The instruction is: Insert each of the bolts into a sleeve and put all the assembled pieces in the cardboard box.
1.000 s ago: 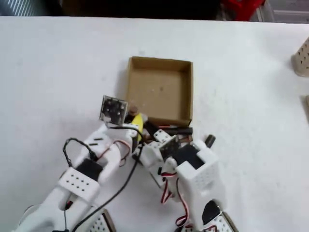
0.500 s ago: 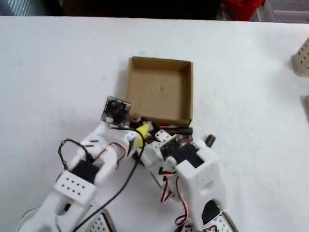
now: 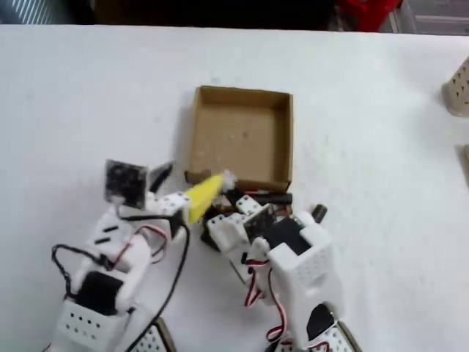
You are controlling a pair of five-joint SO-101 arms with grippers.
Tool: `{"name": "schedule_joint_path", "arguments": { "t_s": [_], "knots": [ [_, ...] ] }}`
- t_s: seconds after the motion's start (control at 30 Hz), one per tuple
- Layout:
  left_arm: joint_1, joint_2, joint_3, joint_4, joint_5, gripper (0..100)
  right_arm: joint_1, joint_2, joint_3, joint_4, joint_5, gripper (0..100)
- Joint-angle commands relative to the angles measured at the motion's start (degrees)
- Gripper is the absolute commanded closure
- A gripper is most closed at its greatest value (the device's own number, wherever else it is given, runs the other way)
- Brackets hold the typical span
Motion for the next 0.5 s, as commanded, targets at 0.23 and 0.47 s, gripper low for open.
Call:
{"name": "schedule_joint_path", "arguments": {
  "t_s": [0.23,0.47],
  "knots": [
    [-12.2,-3.0,-2.7,7.0,0.8,95,1.9,-8.5,3.9,-0.7,0.1,98.2],
    [-12.5,-3.1,-1.2,18.5,0.7,95,7.9,-19.7,8.2,4.8,0.1,98.2]
  ]
}}
